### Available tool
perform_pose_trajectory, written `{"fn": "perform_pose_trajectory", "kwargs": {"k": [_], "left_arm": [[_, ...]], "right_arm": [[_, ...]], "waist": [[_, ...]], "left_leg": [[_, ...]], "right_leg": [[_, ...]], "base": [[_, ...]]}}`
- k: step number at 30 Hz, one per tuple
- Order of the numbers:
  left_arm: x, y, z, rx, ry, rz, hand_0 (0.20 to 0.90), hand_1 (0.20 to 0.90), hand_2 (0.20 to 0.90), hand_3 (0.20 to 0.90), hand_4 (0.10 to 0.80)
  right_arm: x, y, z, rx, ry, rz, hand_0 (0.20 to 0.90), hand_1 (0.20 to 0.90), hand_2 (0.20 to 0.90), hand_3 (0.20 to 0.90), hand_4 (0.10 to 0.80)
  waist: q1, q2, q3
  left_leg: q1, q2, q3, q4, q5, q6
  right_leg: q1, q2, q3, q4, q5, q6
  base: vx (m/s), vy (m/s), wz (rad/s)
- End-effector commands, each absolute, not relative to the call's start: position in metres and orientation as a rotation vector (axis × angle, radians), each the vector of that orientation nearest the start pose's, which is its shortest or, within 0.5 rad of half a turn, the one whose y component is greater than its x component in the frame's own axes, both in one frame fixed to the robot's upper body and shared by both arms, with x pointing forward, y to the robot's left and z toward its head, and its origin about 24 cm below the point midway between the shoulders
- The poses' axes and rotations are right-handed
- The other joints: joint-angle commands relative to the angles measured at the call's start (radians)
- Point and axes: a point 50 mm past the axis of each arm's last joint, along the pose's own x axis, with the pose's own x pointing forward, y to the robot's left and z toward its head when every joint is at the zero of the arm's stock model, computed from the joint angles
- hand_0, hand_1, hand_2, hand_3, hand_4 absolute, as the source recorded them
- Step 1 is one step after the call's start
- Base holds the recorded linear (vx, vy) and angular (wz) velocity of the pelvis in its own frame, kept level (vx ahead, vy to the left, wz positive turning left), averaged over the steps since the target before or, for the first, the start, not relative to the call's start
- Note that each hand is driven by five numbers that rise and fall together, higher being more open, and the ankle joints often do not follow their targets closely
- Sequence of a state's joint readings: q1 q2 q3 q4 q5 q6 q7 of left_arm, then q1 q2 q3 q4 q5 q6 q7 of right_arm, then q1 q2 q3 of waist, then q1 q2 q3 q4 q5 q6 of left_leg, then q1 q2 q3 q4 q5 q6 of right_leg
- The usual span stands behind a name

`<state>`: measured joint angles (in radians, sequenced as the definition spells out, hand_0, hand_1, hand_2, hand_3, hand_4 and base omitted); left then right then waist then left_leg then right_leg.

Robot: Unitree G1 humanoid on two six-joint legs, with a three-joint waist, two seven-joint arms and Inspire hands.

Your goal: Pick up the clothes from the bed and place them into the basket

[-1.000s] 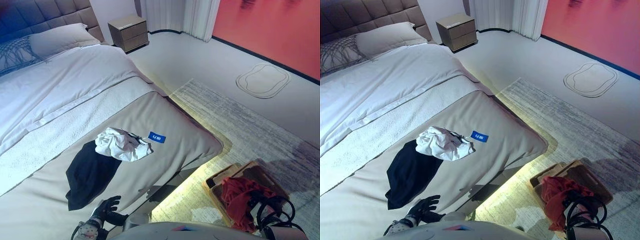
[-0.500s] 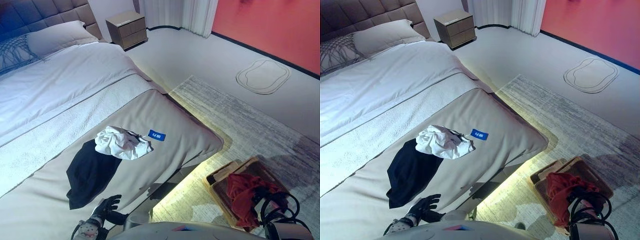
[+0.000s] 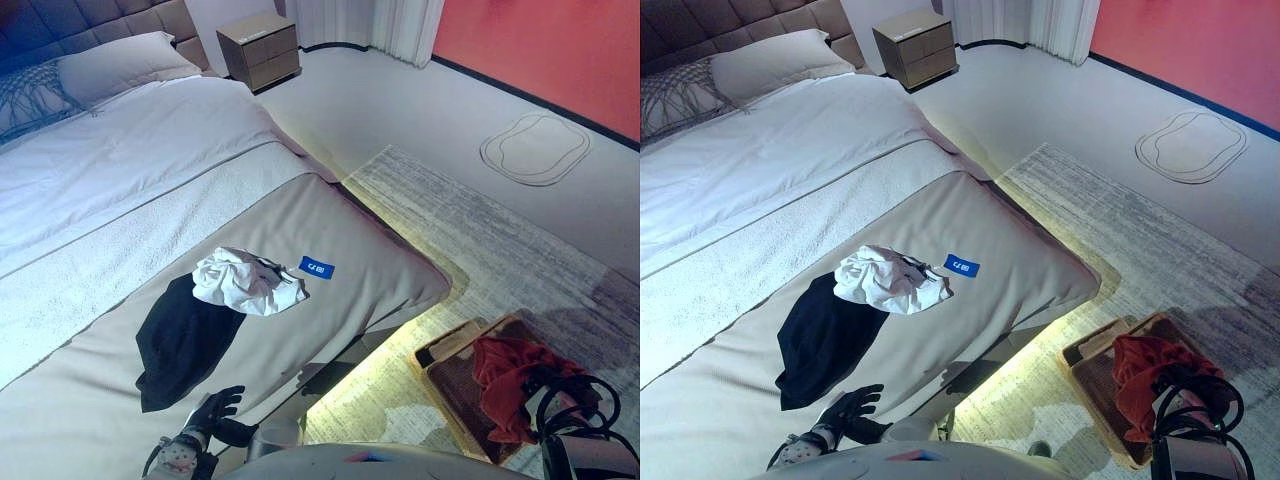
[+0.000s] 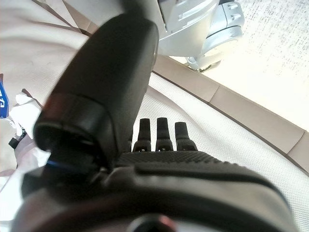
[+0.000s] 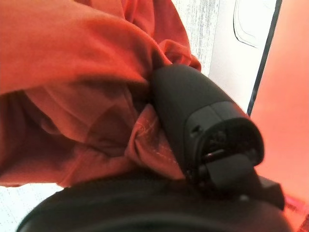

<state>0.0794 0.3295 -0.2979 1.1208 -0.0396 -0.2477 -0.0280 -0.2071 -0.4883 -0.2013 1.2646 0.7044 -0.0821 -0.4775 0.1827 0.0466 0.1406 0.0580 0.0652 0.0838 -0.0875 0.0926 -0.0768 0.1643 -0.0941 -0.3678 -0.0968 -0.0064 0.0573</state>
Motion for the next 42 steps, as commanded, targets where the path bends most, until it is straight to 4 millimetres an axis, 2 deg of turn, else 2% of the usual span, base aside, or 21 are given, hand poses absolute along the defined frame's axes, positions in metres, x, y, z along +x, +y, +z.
{"fn": "perform_pose_trajectory", "kwargs": {"k": [1,2,3,4,5,15,19,22,27,33,36,42], "left_arm": [[0.116,0.238,-0.142,0.431,0.911,-0.172,0.900,0.900,0.900,0.900,0.800],[0.117,0.238,-0.141,0.430,0.909,-0.169,0.900,0.900,0.900,0.900,0.800],[0.117,0.238,-0.141,0.428,0.908,-0.169,0.900,0.900,0.900,0.900,0.800],[0.118,0.239,-0.141,0.428,0.906,-0.169,0.900,0.900,0.900,0.900,0.800],[0.119,0.238,-0.141,0.427,0.905,-0.168,0.900,0.900,0.900,0.900,0.800],[0.122,0.236,-0.139,0.406,0.889,-0.149,0.900,0.900,0.900,0.900,0.800],[0.124,0.236,-0.139,0.395,0.880,-0.141,0.900,0.900,0.900,0.900,0.800],[0.124,0.235,-0.139,0.391,0.878,-0.140,0.900,0.900,0.900,0.900,0.800],[0.124,0.234,-0.139,0.378,0.877,-0.129,0.900,0.900,0.900,0.900,0.800],[0.121,0.233,-0.141,0.353,0.887,-0.105,0.900,0.900,0.900,0.900,0.800],[0.118,0.233,-0.141,0.336,0.886,-0.088,0.900,0.900,0.900,0.900,0.800],[0.115,0.236,-0.143,0.315,0.907,-0.063,0.900,0.900,0.900,0.900,0.800]], "right_arm": [[0.170,-0.405,-0.035,0.069,0.575,-1.300,0.300,0.300,0.300,0.200,0.100],[0.172,-0.406,-0.033,0.071,0.568,-1.300,0.300,0.300,0.300,0.200,0.100],[0.173,-0.407,-0.031,0.068,0.565,-1.302,0.368,0.368,0.368,0.280,0.180],[0.175,-0.409,-0.028,0.061,0.554,-1.310,0.825,0.825,0.825,0.812,0.712],[0.177,-0.411,-0.025,0.055,0.547,-1.314,0.900,0.900,0.900,0.900,0.800],[0.196,-0.419,0.000,0.031,0.458,-1.320,0.900,0.900,0.900,0.900,0.800],[0.203,-0.417,0.004,0.029,0.455,-1.292,0.900,0.900,0.900,0.900,0.800],[0.205,-0.413,-0.001,0.031,0.475,-1.271,0.900,0.900,0.900,0.900,0.800],[0.198,-0.400,-0.021,0.026,0.548,-1.203,0.900,0.900,0.900,0.900,0.800],[0.199,-0.372,-0.048,-0.017,0.623,-1.029,0.900,0.900,0.900,0.900,0.800],[0.206,-0.348,-0.061,-0.074,0.660,-0.893,0.900,0.900,0.900,0.900,0.800],[0.220,-0.322,-0.068,-0.162,0.680,-0.727,0.900,0.900,0.900,0.900,0.800]], "waist": [[0.011,-0.003,-0.015],[0.009,-0.002,-0.012],[0.008,-0.001,-0.010],[0.007,-0.001,-0.009],[0.007,0.000,-0.007],[-0.003,0.011,0.005],[-0.006,0.015,0.012],[-0.006,0.016,0.014],[0.000,0.014,0.008],[0.024,0.004,-0.004],[0.052,-0.003,-0.007],[0.120,-0.006,-0.002]], "left_leg": [[-0.016,-0.013,-0.025,0.004,-0.044,-0.005],[-0.017,-0.013,-0.024,0.005,-0.045,-0.006],[-0.017,-0.012,-0.024,0.005,-0.045,-0.006],[-0.017,-0.012,-0.024,0.004,-0.045,-0.006],[-0.017,-0.012,-0.024,0.004,-0.045,-0.007],[-0.028,-0.011,-0.017,0.003,-0.043,-0.013],[-0.034,-0.012,-0.015,0.003,-0.041,-0.016],[-0.035,-0.012,-0.013,0.001,-0.040,-0.016],[-0.034,-0.009,-0.008,0.000,-0.038,-0.019],[-0.034,-0.001,-0.014,0.003,-0.032,-0.023],[-0.035,0.008,-0.030,0.007,-0.024,-0.032],[-0.074,0.025,-0.093,0.022,0.009,-0.053]], "right_leg": [[-0.032,-0.028,-0.022,0.042,0.025,0.036],[-0.034,-0.029,-0.022,0.044,0.023,0.036],[-0.035,-0.029,-0.022,0.044,0.022,0.035],[-0.036,-0.028,-0.021,0.045,0.022,0.035],[-0.036,-0.028,-0.020,0.045,0.023,0.034],[-0.051,-0.033,-0.022,0.050,0.018,0.033],[-0.058,-0.036,-0.023,0.052,0.018,0.032],[-0.060,-0.037,-0.025,0.051,0.018,0.031],[-0.053,-0.035,-0.034,0.049,0.013,0.029],[-0.038,-0.026,-0.057,0.055,-0.003,0.018],[-0.017,-0.014,-0.077,0.062,-0.025,0.006],[0.004,0.002,-0.120,0.078,-0.051,-0.022]], "base": [[0.000,0.000,0.00],[0.000,0.000,0.00],[0.000,0.000,0.00],[0.000,0.000,0.00],[0.000,0.000,0.00],[-0.007,0.002,0.00],[-0.038,0.016,0.00],[-0.013,0.003,0.00],[-0.008,0.001,0.01],[-0.056,0.001,0.06],[-0.059,-0.011,0.18],[-0.055,-0.022,0.27]]}}
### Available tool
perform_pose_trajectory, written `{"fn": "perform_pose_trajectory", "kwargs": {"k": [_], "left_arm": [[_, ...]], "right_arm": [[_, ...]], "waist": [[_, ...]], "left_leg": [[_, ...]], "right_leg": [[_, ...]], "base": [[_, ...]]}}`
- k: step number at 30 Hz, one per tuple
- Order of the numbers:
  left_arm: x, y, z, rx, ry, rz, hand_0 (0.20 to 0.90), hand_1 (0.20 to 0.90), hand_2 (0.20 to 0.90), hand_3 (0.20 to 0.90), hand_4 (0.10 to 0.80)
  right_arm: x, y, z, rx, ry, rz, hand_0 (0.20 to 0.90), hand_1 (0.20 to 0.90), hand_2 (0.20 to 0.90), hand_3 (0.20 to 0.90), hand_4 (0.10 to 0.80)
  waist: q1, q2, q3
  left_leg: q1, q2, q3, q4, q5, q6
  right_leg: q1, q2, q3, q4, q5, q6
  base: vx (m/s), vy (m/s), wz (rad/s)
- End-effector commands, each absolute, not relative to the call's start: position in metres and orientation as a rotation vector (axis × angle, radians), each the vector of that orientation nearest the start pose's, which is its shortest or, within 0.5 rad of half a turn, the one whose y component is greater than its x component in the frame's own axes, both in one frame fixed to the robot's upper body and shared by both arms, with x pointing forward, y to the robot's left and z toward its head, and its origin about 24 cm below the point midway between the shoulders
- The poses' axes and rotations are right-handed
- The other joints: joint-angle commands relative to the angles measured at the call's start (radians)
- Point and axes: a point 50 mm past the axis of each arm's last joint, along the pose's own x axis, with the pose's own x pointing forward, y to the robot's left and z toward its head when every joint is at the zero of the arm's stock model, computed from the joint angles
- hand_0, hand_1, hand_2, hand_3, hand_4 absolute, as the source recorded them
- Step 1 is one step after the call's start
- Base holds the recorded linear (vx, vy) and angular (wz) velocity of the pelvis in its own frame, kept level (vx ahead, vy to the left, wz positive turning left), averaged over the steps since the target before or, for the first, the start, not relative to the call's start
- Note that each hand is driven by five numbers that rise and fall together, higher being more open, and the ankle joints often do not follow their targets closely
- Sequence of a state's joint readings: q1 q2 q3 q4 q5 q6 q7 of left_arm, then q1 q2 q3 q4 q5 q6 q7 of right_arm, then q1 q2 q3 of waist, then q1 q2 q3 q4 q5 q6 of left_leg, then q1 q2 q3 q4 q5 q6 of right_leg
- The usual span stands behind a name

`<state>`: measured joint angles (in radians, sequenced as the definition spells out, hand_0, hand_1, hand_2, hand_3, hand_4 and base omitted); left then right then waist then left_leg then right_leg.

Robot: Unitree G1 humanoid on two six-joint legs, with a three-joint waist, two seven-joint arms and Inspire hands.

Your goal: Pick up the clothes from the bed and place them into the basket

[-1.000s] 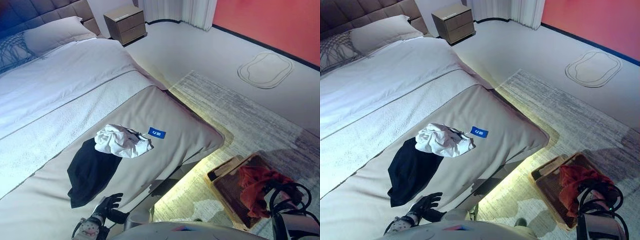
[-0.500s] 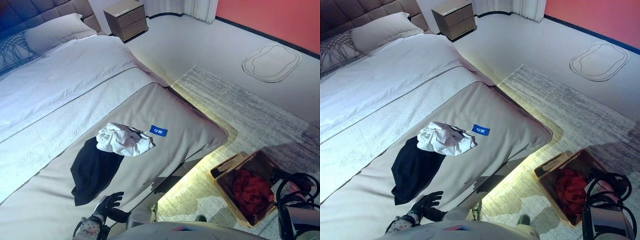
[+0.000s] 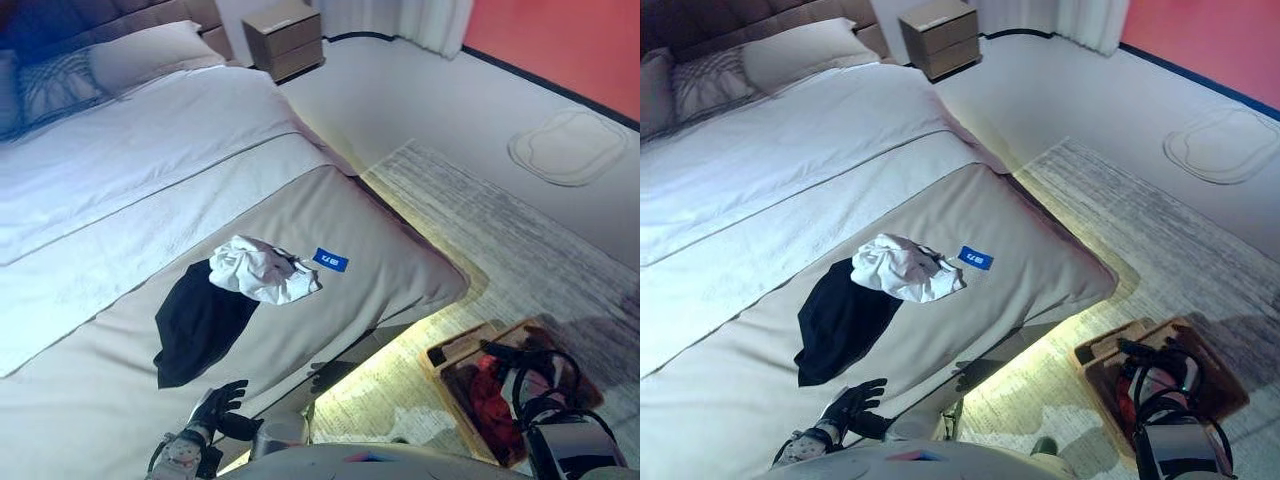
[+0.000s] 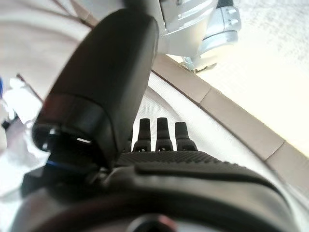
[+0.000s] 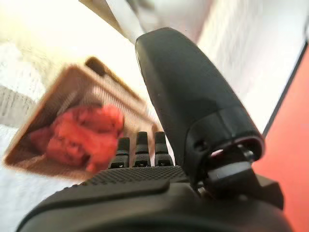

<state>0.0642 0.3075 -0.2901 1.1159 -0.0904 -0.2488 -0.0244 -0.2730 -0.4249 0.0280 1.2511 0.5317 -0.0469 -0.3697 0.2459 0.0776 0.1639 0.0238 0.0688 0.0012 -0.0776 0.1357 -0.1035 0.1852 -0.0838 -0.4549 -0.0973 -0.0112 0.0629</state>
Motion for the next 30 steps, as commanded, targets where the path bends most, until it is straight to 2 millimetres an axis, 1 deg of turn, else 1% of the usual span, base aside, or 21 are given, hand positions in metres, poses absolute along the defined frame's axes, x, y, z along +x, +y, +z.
{"fn": "perform_pose_trajectory", "kwargs": {"k": [1,2,3,4,5,6,7,8,9,10,14,16,17,18,19,20,21,23,25,26,30], "left_arm": [[0.111,0.238,-0.144,0.327,0.917,-0.073,0.900,0.900,0.900,0.900,0.800],[0.110,0.238,-0.144,0.331,0.921,-0.077,0.900,0.900,0.900,0.900,0.800],[0.112,0.239,-0.144,0.366,0.927,-0.126,0.900,0.900,0.900,0.900,0.800],[0.113,0.239,-0.144,0.374,0.927,-0.136,0.900,0.900,0.900,0.900,0.800],[0.126,0.237,-0.141,0.402,0.919,-0.183,0.900,0.900,0.900,0.900,0.800],[0.133,0.236,-0.139,0.394,0.912,-0.170,0.900,0.900,0.900,0.900,0.800],[0.136,0.235,-0.139,0.386,0.908,-0.161,0.900,0.900,0.900,0.900,0.800],[0.140,0.233,-0.138,0.366,0.888,-0.144,0.900,0.900,0.900,0.900,0.800],[0.144,0.231,-0.136,0.353,0.861,-0.145,0.900,0.900,0.900,0.900,0.800],[0.146,0.230,-0.135,0.349,0.853,-0.145,0.900,0.900,0.900,0.900,0.800],[0.153,0.229,-0.131,0.377,0.823,-0.154,0.900,0.900,0.900,0.900,0.800],[0.156,0.232,-0.130,0.390,0.836,-0.146,0.900,0.900,0.900,0.900,0.800],[0.157,0.232,-0.130,0.392,0.837,-0.149,0.900,0.900,0.900,0.900,0.800],[0.157,0.231,-0.130,0.405,0.841,-0.167,0.900,0.900,0.900,0.900,0.800],[0.158,0.231,-0.130,0.413,0.845,-0.174,0.900,0.900,0.900,0.900,0.800],[0.159,0.231,-0.130,0.422,0.844,-0.178,0.900,0.900,0.900,0.900,0.800],[0.160,0.232,-0.129,0.428,0.844,-0.177,0.900,0.900,0.900,0.900,0.800],[0.163,0.235,-0.127,0.446,0.841,-0.173,0.900,0.900,0.900,0.900,0.800],[0.165,0.241,-0.126,0.448,0.846,-0.130,0.900,0.900,0.900,0.900,0.800],[0.165,0.244,-0.125,0.439,0.850,-0.099,0.900,0.900,0.900,0.900,0.800],[0.157,0.248,-0.128,0.417,0.880,-0.064,0.900,0.900,0.900,0.900,0.800]], "right_arm": [[0.222,-0.316,-0.070,-0.177,0.681,-0.701,0.900,0.900,0.900,0.900,0.800],[0.221,-0.314,-0.072,-0.184,0.684,-0.694,0.900,0.900,0.900,0.900,0.800],[0.215,-0.312,-0.076,-0.189,0.697,-0.706,0.900,0.900,0.900,0.900,0.800],[0.213,-0.312,-0.077,-0.187,0.699,-0.709,0.900,0.900,0.900,0.900,0.800],[0.208,-0.315,-0.078,-0.182,0.690,-0.728,0.900,0.900,0.900,0.900,0.800],[0.209,-0.314,-0.077,-0.194,0.679,-0.704,0.900,0.900,0.900,0.900,0.800],[0.211,-0.312,-0.077,-0.206,0.677,-0.682,0.900,0.900,0.900,0.900,0.800],[0.213,-0.309,-0.077,-0.236,0.672,-0.639,0.900,0.900,0.900,0.900,0.800],[0.211,-0.307,-0.079,-0.256,0.676,-0.609,0.900,0.900,0.900,0.900,0.800],[0.210,-0.307,-0.080,-0.260,0.680,-0.604,0.900,0.900,0.900,0.900,0.800],[0.201,-0.297,-0.091,-0.269,0.731,-0.556,0.900,0.900,0.900,0.900,0.800],[0.200,-0.294,-0.093,-0.316,0.745,-0.526,0.900,0.900,0.900,0.900,0.800],[0.200,-0.294,-0.093,-0.316,0.747,-0.526,0.900,0.900,0.900,0.900,0.800],[0.200,-0.292,-0.094,-0.334,0.748,-0.517,0.900,0.900,0.900,0.900,0.800],[0.201,-0.290,-0.093,-0.361,0.742,-0.509,0.900,0.900,0.900,0.900,0.800],[0.203,-0.291,-0.091,-0.377,0.733,-0.521,0.900,0.900,0.900,0.900,0.800],[0.204,-0.293,-0.089,-0.409,0.725,-0.525,0.900,0.900,0.900,0.900,0.800],[0.208,-0.298,-0.083,-0.469,0.705,-0.504,0.900,0.900,0.900,0.900,0.800],[0.215,-0.302,-0.076,-0.542,0.667,-0.454,0.900,0.900,0.900,0.900,0.800],[0.219,-0.303,-0.073,-0.577,0.659,-0.427,0.900,0.900,0.900,0.900,0.800],[0.234,-0.303,-0.060,-0.711,0.582,-0.286,0.900,0.900,0.900,0.900,0.800]], "waist": [[0.065,-0.037,-0.025],[0.062,-0.037,-0.027],[0.031,-0.047,-0.037],[0.022,-0.049,-0.038],[-0.020,-0.070,-0.039],[-0.037,-0.088,-0.035],[-0.042,-0.097,-0.032],[-0.051,-0.099,-0.035],[-0.059,-0.083,-0.043],[-0.059,-0.074,-0.044],[-0.048,-0.063,-0.079],[-0.046,-0.069,-0.093],[-0.049,-0.069,-0.094],[-0.063,-0.065,-0.092],[-0.077,-0.064,-0.089],[-0.094,-0.063,-0.082],[-0.114,-0.067,-0.077],[-0.138,-0.085,-0.065],[-0.157,-0.105,-0.055],[-0.156,-0.111,-0.056],[-0.117,-0.131,-0.063]], "left_leg": [[-0.054,0.041,0.019,0.014,-0.022,-0.036],[-0.058,0.051,0.043,0.016,-0.019,-0.039],[-0.072,0.110,0.208,0.061,0.002,-0.068],[-0.076,0.125,0.249,0.077,0.007,-0.074],[-0.080,0.193,0.400,0.202,0.012,-0.077],[-0.081,0.191,0.406,0.277,-0.030,-0.061],[-0.091,0.179,0.387,0.323,-0.059,-0.053],[-0.077,0.150,0.363,0.288,-0.115,-0.030],[-0.039,0.135,0.369,0.197,-0.112,-0.027],[-0.022,0.128,0.373,0.157,-0.101,-0.027],[0.034,0.051,0.356,0.073,-0.121,0.027],[0.052,-0.002,0.338,0.045,-0.143,0.064],[0.056,-0.012,0.330,0.038,-0.147,0.072],[0.073,-0.035,0.292,0.017,-0.166,0.097],[0.080,-0.047,0.273,0.004,-0.175,0.111],[0.067,-0.047,0.263,0.001,-0.160,0.120],[0.061,-0.047,0.228,-0.005,-0.155,0.116],[0.057,-0.048,0.189,-0.008,-0.152,0.102],[0.051,-0.056,0.159,-0.009,-0.162,0.105],[0.041,-0.050,0.152,-0.010,-0.156,0.103],[0.023,-0.046,0.125,-0.010,-0.147,0.097]], "right_leg": [[-0.007,-0.005,-0.059,0.081,-0.053,-0.029],[-0.003,-0.005,-0.072,0.081,-0.054,-0.028],[0.022,-0.006,-0.130,0.056,-0.049,-0.013],[0.025,-0.007,-0.149,0.050,-0.044,-0.011],[0.019,-0.035,-0.226,0.055,-0.015,-0.009],[0.002,-0.059,-0.238,0.076,-0.009,-0.010],[-0.007,-0.071,-0.234,0.088,-0.008,-0.008],[-0.030,-0.100,-0.224,0.135,-0.009,0.007],[-0.039,-0.111,-0.218,0.170,-0.020,0.018],[-0.040,-0.118,-0.217,0.188,-0.031,0.020],[-0.030,-0.148,-0.196,0.239,-0.041,0.042],[-0.042,-0.195,-0.171,0.319,0.009,0.070],[-0.056,-0.213,-0.160,0.350,0.026,0.080],[-0.124,-0.271,-0.098,0.462,0.087,0.104],[-0.176,-0.287,-0.037,0.516,0.101,0.115],[-0.217,-0.261,0.008,0.504,0.109,0.094],[-0.233,-0.203,0.065,0.445,0.085,0.088],[-0.225,-0.137,0.121,0.285,0.077,0.089],[-0.244,-0.119,0.181,0.220,0.116,0.104],[-0.234,-0.111,0.190,0.195,0.102,0.102],[-0.172,-0.083,0.162,0.129,0.086,0.093]], "base": [[-0.031,0.015,0.30],[-0.030,0.022,0.43],[-0.036,0.018,0.49],[-0.170,0.079,1.28],[-0.231,0.144,1.58],[-0.236,0.178,2.03],[-0.122,0.240,1.57],[-0.063,0.316,1.30],[-0.042,0.334,0.92],[0.003,0.283,0.73],[0.090,0.217,0.36],[0.121,0.212,0.43],[0.127,0.221,0.40],[0.108,0.200,0.35],[0.043,0.145,0.45],[0.002,-0.032,0.73],[-0.006,-0.144,1.07],[0.068,-0.214,1.29],[0.069,-0.201,0.91],[0.076,-0.194,0.70],[0.082,-0.164,0.70]]}}
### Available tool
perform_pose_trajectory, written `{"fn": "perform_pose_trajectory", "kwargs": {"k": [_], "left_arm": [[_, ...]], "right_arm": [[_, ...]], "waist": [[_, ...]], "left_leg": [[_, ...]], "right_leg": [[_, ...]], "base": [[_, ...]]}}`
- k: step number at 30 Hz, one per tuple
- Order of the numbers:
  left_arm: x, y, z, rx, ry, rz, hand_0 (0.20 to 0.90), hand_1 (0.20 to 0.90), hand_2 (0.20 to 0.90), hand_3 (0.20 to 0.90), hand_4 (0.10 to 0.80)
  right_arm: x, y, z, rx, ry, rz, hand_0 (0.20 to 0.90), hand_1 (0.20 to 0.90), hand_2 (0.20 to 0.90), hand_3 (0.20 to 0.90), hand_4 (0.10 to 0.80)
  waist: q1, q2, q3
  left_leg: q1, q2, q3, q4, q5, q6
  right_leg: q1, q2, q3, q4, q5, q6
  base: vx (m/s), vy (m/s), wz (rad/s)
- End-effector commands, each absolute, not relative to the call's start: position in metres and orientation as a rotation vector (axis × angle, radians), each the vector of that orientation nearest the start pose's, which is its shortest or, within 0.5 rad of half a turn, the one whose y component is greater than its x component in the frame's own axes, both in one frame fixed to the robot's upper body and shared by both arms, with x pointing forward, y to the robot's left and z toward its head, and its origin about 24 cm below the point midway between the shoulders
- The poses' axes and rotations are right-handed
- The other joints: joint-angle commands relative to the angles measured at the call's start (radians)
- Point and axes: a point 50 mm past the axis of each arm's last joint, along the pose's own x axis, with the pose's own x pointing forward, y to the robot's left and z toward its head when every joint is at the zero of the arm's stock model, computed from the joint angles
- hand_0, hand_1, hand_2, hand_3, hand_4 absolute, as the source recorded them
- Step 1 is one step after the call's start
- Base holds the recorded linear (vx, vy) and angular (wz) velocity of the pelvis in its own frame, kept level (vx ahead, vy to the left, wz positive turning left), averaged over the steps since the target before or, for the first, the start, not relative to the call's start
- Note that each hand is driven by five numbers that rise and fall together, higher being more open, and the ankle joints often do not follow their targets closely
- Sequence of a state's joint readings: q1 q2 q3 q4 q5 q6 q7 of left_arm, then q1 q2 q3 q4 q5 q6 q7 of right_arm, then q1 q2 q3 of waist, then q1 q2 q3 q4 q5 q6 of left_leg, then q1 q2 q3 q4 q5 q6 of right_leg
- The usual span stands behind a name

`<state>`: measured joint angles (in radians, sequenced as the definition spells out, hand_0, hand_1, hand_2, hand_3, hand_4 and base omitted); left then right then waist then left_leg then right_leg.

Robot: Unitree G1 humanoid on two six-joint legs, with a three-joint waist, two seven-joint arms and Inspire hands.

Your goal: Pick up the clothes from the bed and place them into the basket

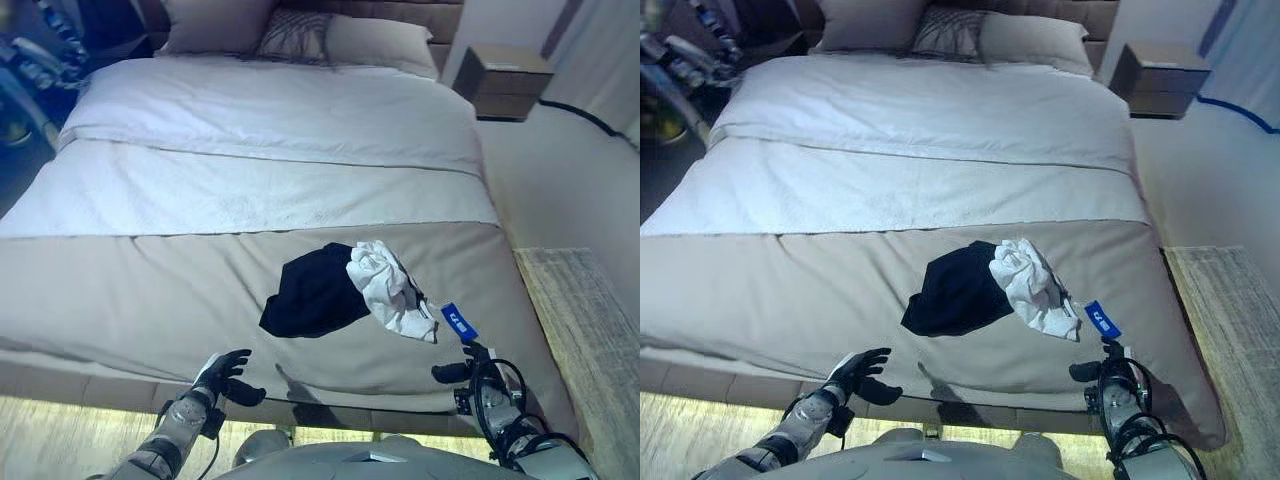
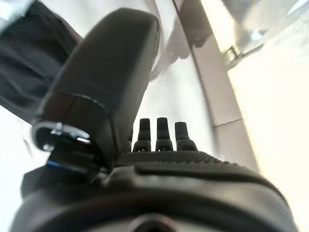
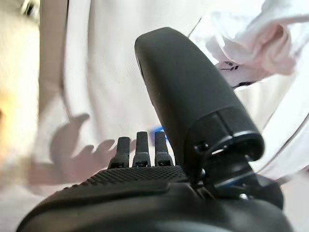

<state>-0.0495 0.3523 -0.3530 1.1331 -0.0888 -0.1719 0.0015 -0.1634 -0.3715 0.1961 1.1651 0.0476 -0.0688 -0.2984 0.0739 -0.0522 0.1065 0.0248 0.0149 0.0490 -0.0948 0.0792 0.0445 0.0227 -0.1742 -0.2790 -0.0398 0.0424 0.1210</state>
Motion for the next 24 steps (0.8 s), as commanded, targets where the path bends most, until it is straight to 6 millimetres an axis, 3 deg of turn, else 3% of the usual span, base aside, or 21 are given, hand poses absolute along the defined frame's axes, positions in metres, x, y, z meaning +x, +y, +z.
{"fn": "perform_pose_trajectory", "kwargs": {"k": [1,7,9,14,18,24], "left_arm": [[0.152,0.249,-0.130,0.422,0.894,-0.070,0.900,0.900,0.900,0.900,0.800],[0.133,0.259,-0.133,0.436,0.933,-0.078,0.900,0.900,0.900,0.900,0.800],[0.140,0.261,-0.130,0.447,0.916,-0.083,0.900,0.900,0.900,0.900,0.800],[0.161,0.267,-0.119,0.450,0.861,-0.074,0.900,0.900,0.900,0.900,0.800],[0.173,0.268,-0.112,0.446,0.817,-0.063,0.900,0.900,0.900,0.900,0.800],[0.200,0.258,-0.099,0.420,0.710,-0.085,0.900,0.900,0.900,0.900,0.800]], "right_arm": [[0.240,-0.302,-0.054,-0.749,0.545,-0.245,0.900,0.900,0.900,0.900,0.800],[0.269,-0.288,-0.028,-0.799,0.391,-0.146,0.900,0.900,0.900,0.900,0.800],[0.292,-0.281,-0.006,-0.795,0.306,-0.153,0.900,0.900,0.900,0.900,0.800],[0.325,-0.273,0.030,-0.830,0.193,-0.177,0.900,0.900,0.900,0.900,0.800],[0.340,-0.278,0.053,-0.831,0.162,-0.224,0.900,0.900,0.900,0.900,0.800],[0.363,-0.296,0.101,-0.864,0.104,-0.360,0.900,0.900,0.900,0.900,0.800]], "waist": [[0.072,-0.008,-0.007],[0.114,-0.018,0.014],[0.128,-0.017,0.035],[0.150,-0.014,0.087],[0.171,-0.005,0.132],[0.201,0.053,0.233]], "left_leg": [[0.018,0.009,0.066,0.007,-0.088,-0.052],[0.015,0.016,0.039,0.007,-0.080,-0.060],[-0.004,0.021,0.025,0.007,-0.071,-0.062],[-0.048,0.024,0.001,0.021,-0.058,-0.064],[-0.097,0.024,-0.026,0.047,-0.045,-0.065],[-0.252,0.005,-0.067,0.161,-0.035,-0.071]], "right_leg": [[0.006,0.016,-0.021,0.059,0.026,0.031],[0.032,0.032,-0.053,0.043,0.006,0.020],[0.018,0.040,-0.058,0.050,0.001,0.014],[-0.019,0.047,-0.071,0.077,-0.009,0.004],[-0.053,0.049,-0.084,0.114,-0.022,-0.007],[-0.155,0.025,-0.111,0.194,-0.042,-0.030]], "base": [[0.118,-0.148,0.21],[0.083,-0.096,0.18],[0.012,-0.085,0.09],[0.002,-0.085,0.22],[0.002,-0.077,0.21],[-0.063,-0.005,0.23]]}}
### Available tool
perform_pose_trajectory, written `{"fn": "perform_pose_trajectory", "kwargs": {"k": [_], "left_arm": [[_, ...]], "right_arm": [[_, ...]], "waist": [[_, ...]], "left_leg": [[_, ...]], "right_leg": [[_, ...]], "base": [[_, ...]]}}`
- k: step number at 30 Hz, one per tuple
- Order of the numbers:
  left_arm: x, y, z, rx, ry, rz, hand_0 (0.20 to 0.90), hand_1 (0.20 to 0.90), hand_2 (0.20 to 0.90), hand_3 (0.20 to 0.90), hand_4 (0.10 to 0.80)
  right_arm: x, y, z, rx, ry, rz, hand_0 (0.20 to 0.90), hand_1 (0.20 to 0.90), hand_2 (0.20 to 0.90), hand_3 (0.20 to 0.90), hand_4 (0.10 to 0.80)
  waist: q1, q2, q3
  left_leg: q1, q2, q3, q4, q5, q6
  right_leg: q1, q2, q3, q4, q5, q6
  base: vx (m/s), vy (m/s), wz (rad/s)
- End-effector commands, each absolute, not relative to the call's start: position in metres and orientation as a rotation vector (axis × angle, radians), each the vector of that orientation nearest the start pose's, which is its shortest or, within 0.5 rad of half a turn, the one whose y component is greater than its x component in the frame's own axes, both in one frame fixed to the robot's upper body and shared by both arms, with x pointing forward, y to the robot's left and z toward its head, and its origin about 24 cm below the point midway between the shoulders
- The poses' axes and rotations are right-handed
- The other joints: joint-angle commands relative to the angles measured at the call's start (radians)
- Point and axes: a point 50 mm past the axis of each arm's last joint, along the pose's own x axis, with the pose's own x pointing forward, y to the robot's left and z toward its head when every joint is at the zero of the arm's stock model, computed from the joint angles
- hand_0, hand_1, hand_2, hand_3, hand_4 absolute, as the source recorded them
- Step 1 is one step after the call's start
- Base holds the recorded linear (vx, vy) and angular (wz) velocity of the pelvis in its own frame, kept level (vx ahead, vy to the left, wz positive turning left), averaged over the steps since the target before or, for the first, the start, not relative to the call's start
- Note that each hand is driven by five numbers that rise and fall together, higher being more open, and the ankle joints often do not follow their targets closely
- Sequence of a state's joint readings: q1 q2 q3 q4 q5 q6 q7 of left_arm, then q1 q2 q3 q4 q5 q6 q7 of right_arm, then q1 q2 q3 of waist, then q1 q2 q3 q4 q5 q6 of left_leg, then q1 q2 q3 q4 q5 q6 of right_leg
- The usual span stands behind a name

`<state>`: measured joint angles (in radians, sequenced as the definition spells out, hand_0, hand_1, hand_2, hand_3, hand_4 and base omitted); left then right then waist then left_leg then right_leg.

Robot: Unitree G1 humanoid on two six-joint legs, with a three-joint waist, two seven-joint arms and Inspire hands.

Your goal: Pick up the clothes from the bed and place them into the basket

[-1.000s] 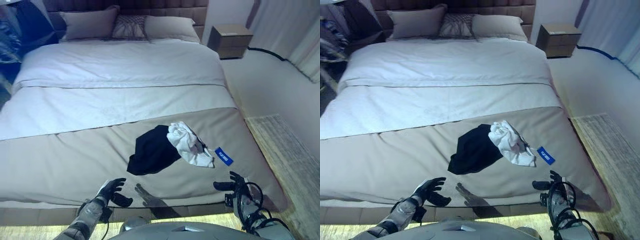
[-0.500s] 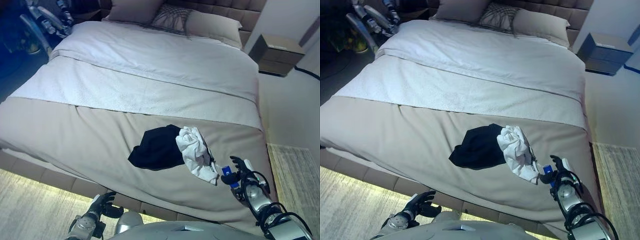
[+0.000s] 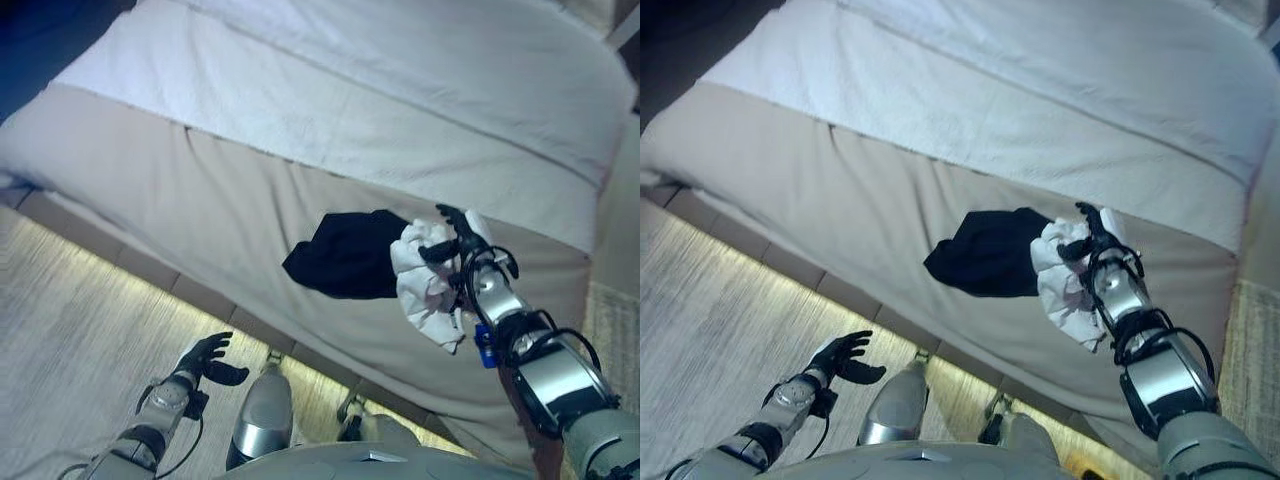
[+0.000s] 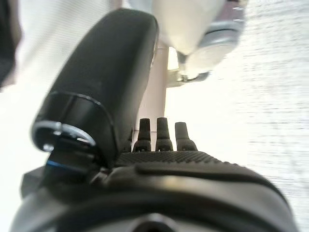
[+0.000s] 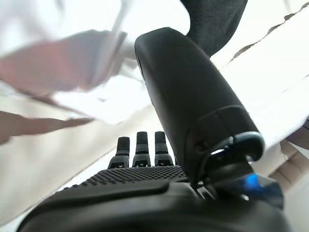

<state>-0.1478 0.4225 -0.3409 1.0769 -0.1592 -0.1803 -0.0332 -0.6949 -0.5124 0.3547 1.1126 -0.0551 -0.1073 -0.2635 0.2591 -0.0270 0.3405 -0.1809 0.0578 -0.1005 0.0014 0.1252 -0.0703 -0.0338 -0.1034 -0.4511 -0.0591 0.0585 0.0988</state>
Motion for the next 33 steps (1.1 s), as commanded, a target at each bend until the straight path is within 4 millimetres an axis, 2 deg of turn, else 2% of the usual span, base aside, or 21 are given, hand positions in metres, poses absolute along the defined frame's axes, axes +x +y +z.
{"fn": "perform_pose_trajectory", "kwargs": {"k": [1,5,6,7,12,18,21,22,24,27,30,33], "left_arm": [[0.203,0.255,-0.098,0.415,0.696,-0.087,0.900,0.900,0.900,0.900,0.800],[0.202,0.251,-0.098,0.399,0.683,-0.079,0.900,0.900,0.900,0.900,0.800],[0.201,0.251,-0.098,0.404,0.681,-0.085,0.900,0.900,0.900,0.900,0.800],[0.200,0.252,-0.099,0.405,0.682,-0.080,0.900,0.900,0.900,0.900,0.800],[0.201,0.249,-0.098,0.398,0.667,-0.099,0.900,0.900,0.900,0.900,0.800],[0.208,0.240,-0.093,0.393,0.643,-0.135,0.900,0.900,0.900,0.900,0.800],[0.212,0.237,-0.091,0.393,0.633,-0.150,0.900,0.900,0.900,0.900,0.800],[0.213,0.236,-0.090,0.394,0.631,-0.153,0.900,0.900,0.900,0.900,0.800],[0.215,0.233,-0.090,0.393,0.621,-0.163,0.900,0.900,0.900,0.900,0.800],[0.220,0.229,-0.087,0.392,0.608,-0.170,0.900,0.900,0.900,0.900,0.800],[0.228,0.227,-0.083,0.384,0.587,-0.167,0.900,0.900,0.900,0.900,0.800],[0.235,0.225,-0.078,0.391,0.568,-0.165,0.900,0.900,0.900,0.900,0.800]], "right_arm": [[0.365,-0.297,0.107,-0.863,0.096,-0.374,0.900,0.900,0.900,0.900,0.800],[0.367,-0.306,0.116,-0.913,0.148,-0.426,0.900,0.900,0.900,0.900,0.800],[0.365,-0.311,0.113,-0.964,0.185,-0.450,0.900,0.900,0.900,0.900,0.800],[0.360,-0.317,0.107,-1.017,0.243,-0.494,0.900,0.900,0.900,0.900,0.800],[0.341,-0.338,0.087,-1.077,0.436,-0.663,0.900,0.900,0.900,0.900,0.800],[0.328,-0.349,0.075,-1.099,0.596,-0.693,0.900,0.900,0.900,0.900,0.800],[0.322,-0.347,0.059,-1.067,0.647,-0.636,0.900,0.900,0.900,0.900,0.800],[0.322,-0.347,0.057,-1.060,0.662,-0.623,0.900,0.900,0.900,0.900,0.800],[0.319,-0.344,0.047,-1.033,0.684,-0.591,0.900,0.900,0.900,0.900,0.800],[0.317,-0.340,0.040,-0.998,0.747,-0.534,0.900,0.900,0.900,0.900,0.800],[0.319,-0.340,0.041,-0.966,0.770,-0.541,0.900,0.900,0.900,0.900,0.800],[0.325,-0.343,0.056,-0.947,0.756,-0.597,0.900,0.900,0.900,0.900,0.800]], "waist": [[0.017,0.038,0.014],[0.021,0.072,0.048],[0.024,0.077,0.053],[0.027,0.080,0.055],[0.033,0.110,0.057],[0.034,0.129,0.056],[0.028,0.131,0.056],[0.028,0.134,0.059],[0.024,0.140,0.067],[0.020,0.147,0.077],[0.018,0.164,0.098],[0.016,0.182,0.122]], "left_leg": [[-0.077,-0.041,0.080,0.091,-0.080,0.043],[-0.163,-0.055,0.080,0.182,-0.084,0.042],[-0.174,-0.059,0.080,0.198,-0.088,0.044],[-0.168,-0.058,0.076,0.213,-0.120,0.041],[-0.160,-0.064,0.079,0.221,-0.125,0.043],[-0.134,-0.068,0.081,0.207,-0.124,0.037],[-0.127,-0.067,0.082,0.195,-0.119,0.036],[-0.138,-0.068,0.089,0.192,-0.091,0.042],[-0.146,-0.069,0.088,0.196,-0.087,0.041],[-0.167,-0.073,0.081,0.216,-0.111,0.034],[-0.223,-0.085,0.079,0.254,-0.108,0.040],[-0.310,-0.105,0.086,0.327,-0.118,0.056]], "right_leg": [[-0.122,-0.054,0.057,0.230,-0.058,-0.012],[-0.188,-0.079,0.049,0.288,-0.067,-0.031],[-0.197,-0.084,0.046,0.300,-0.071,-0.034],[-0.197,-0.084,0.057,0.319,-0.100,-0.028],[-0.181,-0.094,0.046,0.332,-0.113,-0.034],[-0.147,-0.094,0.037,0.313,-0.118,-0.031],[-0.140,-0.091,0.036,0.304,-0.117,-0.031],[-0.146,-0.094,0.020,0.296,-0.093,-0.041],[-0.152,-0.095,0.022,0.297,-0.092,-0.043],[-0.180,-0.094,0.043,0.320,-0.118,-0.038],[-0.243,-0.107,0.048,0.362,-0.119,-0.044],[-0.355,-0.128,0.063,0.448,-0.125,-0.053]], "base": [[-0.072,0.045,0.15],[-0.023,0.053,0.06],[0.103,-0.022,0.04],[0.101,-0.024,0.07],[0.052,0.017,0.08],[0.011,0.008,0.01],[-0.026,0.004,0.00],[-0.081,0.005,-0.01],[-0.060,-0.012,-0.09],[0.007,-0.063,-0.07],[-0.104,-0.013,-0.06],[-0.161,0.022,0.03]]}}
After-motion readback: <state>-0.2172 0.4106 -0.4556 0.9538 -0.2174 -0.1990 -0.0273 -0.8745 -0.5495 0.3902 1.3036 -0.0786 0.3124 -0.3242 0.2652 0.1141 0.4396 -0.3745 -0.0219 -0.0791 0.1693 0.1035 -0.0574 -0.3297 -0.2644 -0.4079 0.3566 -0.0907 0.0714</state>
